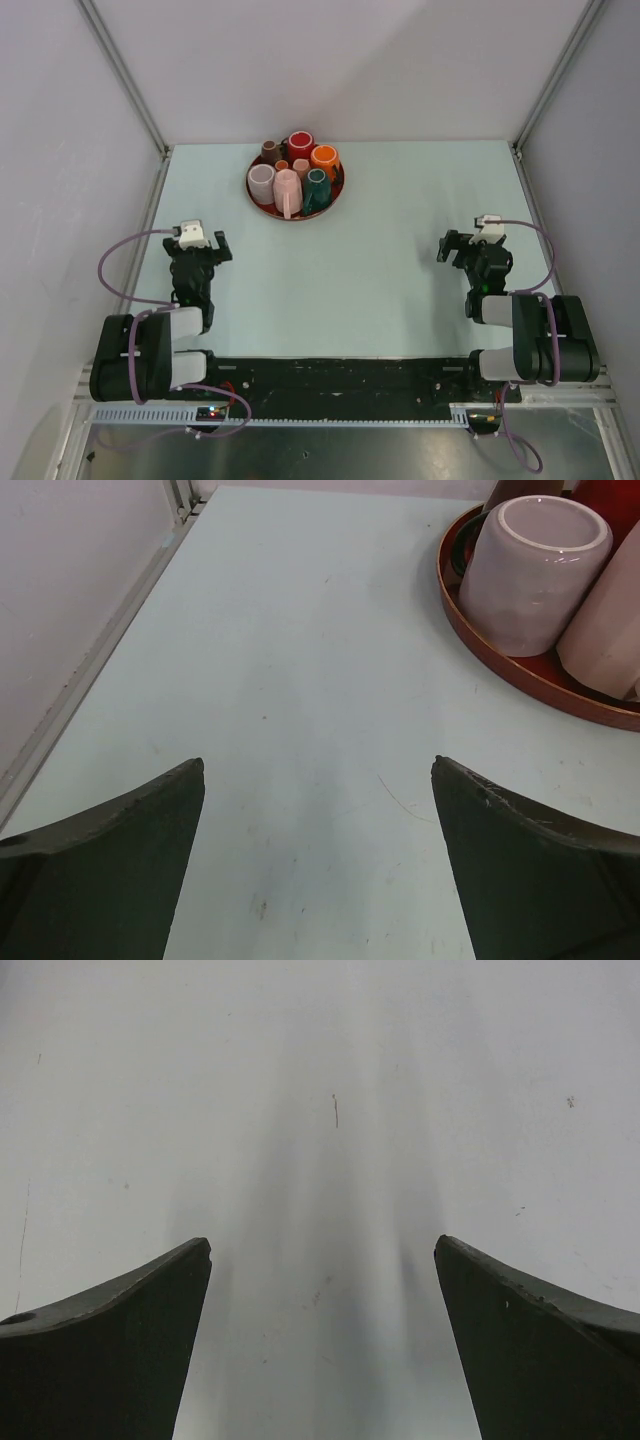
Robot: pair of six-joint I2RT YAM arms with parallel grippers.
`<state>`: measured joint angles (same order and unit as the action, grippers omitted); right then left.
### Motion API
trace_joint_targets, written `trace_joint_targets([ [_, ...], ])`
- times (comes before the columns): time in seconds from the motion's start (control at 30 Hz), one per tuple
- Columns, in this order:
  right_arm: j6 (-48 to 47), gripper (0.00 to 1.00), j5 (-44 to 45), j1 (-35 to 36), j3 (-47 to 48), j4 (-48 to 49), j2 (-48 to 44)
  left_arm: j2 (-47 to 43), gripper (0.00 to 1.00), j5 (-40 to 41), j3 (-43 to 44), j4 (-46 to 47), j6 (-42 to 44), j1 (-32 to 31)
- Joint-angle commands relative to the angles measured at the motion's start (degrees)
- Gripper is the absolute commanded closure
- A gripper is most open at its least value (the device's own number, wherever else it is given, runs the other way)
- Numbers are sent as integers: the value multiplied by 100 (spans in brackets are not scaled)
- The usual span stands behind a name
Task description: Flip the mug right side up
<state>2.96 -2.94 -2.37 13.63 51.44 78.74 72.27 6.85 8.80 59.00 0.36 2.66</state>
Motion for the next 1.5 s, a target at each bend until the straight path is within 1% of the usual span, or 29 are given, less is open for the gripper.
trace_joint_targets([
  [0.0,13,0,24,-9,125,356,-96,-42,2,-6,118,339,-45,47],
  [0.03,61,0,154,0,146,308,-135,-40,2,-7,120,344,-45,49],
  [0.1,145,0,505,22,337,-169,-374,-38,2,-6,117,363,-45,48],
  [0.17,214,0,821,47,789,-1173,-697,-46,2,-30,161,313,-45,46],
  [0.23,400,0,892,42,1313,-2134,-940,-339,2,-207,442,-256,78,47],
  [0.27,465,0,777,43,1597,-2593,-1015,-540,2,-328,699,-1026,144,49],
  [0.3,502,0,654,74,1800,-2985,-1065,-671,2,-590,1197,-1749,217,50],
  [0.37,530,0,452,170,2181,-3471,-1109,-721,2,-1116,2228,-3696,341,53],
  [0.4,539,0,435,305,2330,-3595,-1112,-612,2,-1397,2731,-4482,298,43],
  [0.43,543,0,443,464,2439,-3653,-1114,-492,7,-1481,3307,-5485,210,-41],
  [0.47,559,0,492,601,2502,-3669,-1119,-256,11,-1166,3820,-6290,-80,-127],
  [0.5,584,0,538,744,2547,-3642,-1121,-46,14,-935,4471,-7339,-440,-438],
  [0.53,645,0,583,847,2570,-3606,-1127,226,15,-766,4938,-8061,-704,-677],
  [0.57,706,0,605,955,2581,-3549,-1134,415,16,-704,5334,-8602,-977,-994],
  [0.6,820,1,608,1031,2587,-3503,-1138,549,17,-642,5562,-8873,-1148,-1276],
  [0.7,1058,3,575,1244,2604,-3394,-1128,1066,17,-251,6134,-9032,-1225,-2156],
  [0.73,1093,3,579,1316,2607,-3381,-1122,1297,18,-11,6362,-9035,-1290,-2310],
  [0.83,1139,4,607,1484,2645,-3411,-1069,2080,21,576,6927,-8900,-1721,-2437],
  [0.9,1192,5,629,1588,2663,-3478,-1053,2456,23,902,7150,-8560,-1716,-2439],
  [0.93,1226,5,664,1642,2667,-3520,-1049,2602,26,996,7266,-8386,-1650,-2433],
  [0.97,1256,5,703,1687,2669,-3572,-1056,2807,30,1052,7368,-8250,-1572,-2426],
  [1.03,1324,5,772,1764,2669,-3679,-1059,3185,37,1059,7620,-8136,-1497,-2405],
  [1.1,1353,5,844,1827,2664,-3807,-1088,3517,41,860,7815,-8116,-1484,-2391],
  [1.27,1312,5,995,1870,2663,-4193,-1206,4044,46,499,8131,-8094,-1463,-2386],
  [1.37,1231,5,1078,1872,2663,-4360,-1245,4301,56,479,8237,-8106,-1416,-2376],
  [1.47,1201,4,1141,1870,2663,-4444,-1292,4473,60,533,8289,-8137,-1446,-2371],
])
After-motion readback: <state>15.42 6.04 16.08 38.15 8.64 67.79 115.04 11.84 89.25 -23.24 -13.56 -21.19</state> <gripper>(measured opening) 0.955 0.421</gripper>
